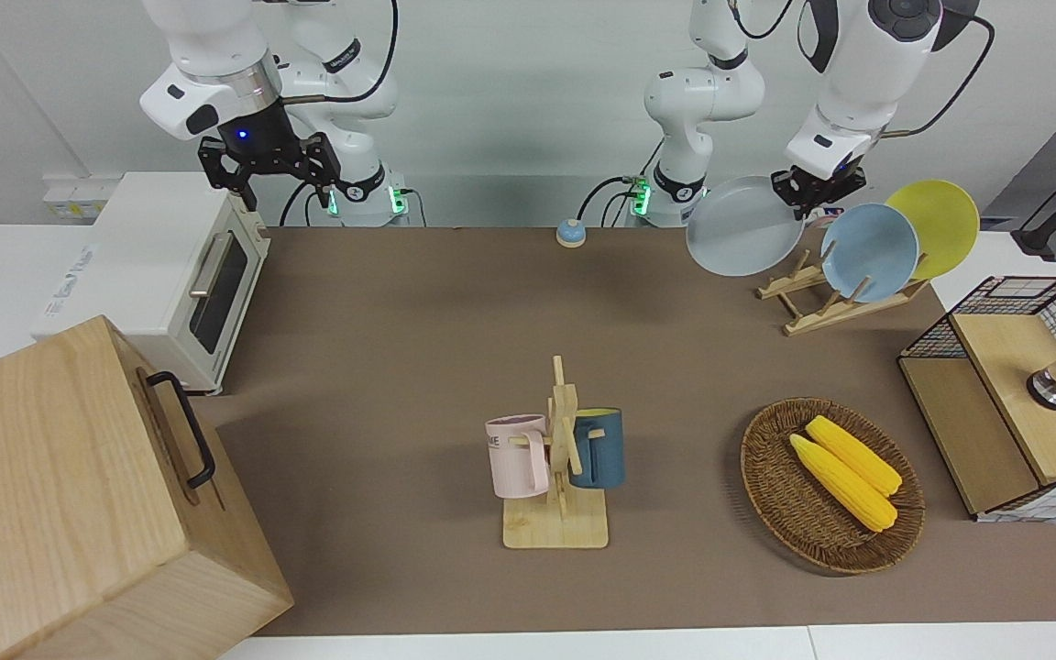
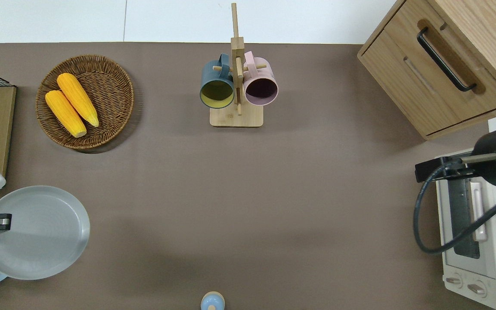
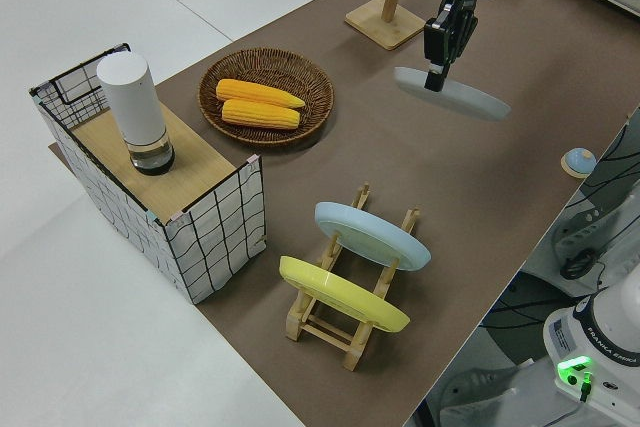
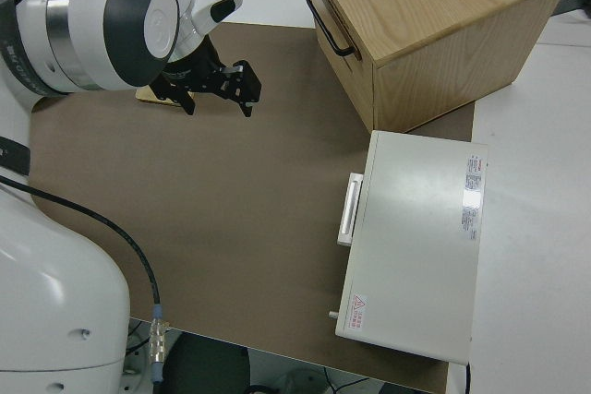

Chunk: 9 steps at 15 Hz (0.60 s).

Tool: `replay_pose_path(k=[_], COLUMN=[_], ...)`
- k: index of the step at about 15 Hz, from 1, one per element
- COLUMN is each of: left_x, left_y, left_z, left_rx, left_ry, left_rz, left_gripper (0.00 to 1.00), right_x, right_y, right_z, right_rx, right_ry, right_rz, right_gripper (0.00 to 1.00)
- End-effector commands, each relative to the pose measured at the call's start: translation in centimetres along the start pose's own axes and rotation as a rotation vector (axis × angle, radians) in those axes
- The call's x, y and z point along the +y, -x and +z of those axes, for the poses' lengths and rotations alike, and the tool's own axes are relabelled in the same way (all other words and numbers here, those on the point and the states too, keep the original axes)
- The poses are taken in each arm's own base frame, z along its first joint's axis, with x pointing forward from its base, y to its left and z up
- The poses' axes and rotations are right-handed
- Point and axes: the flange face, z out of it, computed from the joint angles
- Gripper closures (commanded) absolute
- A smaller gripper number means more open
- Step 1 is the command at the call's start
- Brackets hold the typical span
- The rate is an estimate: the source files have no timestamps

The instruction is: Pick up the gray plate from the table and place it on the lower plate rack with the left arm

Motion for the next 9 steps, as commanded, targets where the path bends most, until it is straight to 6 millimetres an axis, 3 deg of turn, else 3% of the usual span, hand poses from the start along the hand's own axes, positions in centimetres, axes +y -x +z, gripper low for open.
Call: replay_pose_path(k=[1, 4, 9], left_x=[-2.9, -4.5, -4.5], left_y=[0.7, 1.2, 1.7], left_z=[-0.5, -0.3, 0.1], left_rx=[-0.009, -0.019, -0.022], left_ry=[-0.082, -0.127, -0.163], left_rz=[-0.111, -0.169, -0.262], left_gripper=[1.0, 1.0, 1.0], right_x=[0.0, -0.1, -0.1], right_y=[0.3, 0.3, 0.3], right_z=[-0.3, -0.3, -0.3], right_rx=[-0.006, -0.006, -0.006], right_ry=[-0.007, -0.006, -0.006], right_rz=[0.001, 0.0, 0.0], right_gripper=[0.011, 0.011, 0.011])
